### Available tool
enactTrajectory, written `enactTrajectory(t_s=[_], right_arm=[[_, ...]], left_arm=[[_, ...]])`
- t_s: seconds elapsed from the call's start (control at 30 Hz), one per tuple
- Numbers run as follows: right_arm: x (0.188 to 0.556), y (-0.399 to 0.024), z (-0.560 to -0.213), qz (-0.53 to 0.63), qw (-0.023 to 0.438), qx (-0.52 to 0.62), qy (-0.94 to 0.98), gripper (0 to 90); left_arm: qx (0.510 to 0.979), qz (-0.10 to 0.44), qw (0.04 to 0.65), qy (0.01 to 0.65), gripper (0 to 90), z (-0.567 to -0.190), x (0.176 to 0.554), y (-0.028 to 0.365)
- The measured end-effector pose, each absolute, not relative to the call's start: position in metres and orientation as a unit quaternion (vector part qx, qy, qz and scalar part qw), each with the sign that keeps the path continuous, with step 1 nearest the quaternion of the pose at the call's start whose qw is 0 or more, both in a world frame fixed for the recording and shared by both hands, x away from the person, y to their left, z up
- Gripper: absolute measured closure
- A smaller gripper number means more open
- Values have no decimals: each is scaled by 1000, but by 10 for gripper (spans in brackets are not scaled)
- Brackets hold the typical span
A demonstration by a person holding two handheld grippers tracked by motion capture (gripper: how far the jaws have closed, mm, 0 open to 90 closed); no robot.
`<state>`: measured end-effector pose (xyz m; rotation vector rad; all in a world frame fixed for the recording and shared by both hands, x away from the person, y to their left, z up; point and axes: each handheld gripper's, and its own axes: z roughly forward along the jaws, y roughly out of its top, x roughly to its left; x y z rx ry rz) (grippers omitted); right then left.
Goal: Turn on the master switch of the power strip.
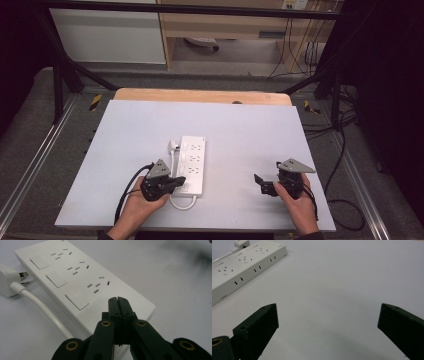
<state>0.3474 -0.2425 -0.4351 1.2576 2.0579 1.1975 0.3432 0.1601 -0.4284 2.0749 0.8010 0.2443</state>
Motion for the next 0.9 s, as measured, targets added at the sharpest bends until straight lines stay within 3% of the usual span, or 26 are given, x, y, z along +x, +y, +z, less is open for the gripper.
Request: enactTrajectory(t_s=[0.9], right_arm=[[348,-242,-436,429,223,455,748,36]], left_arm=[[841,94,420,329,900,-434,341,158]])
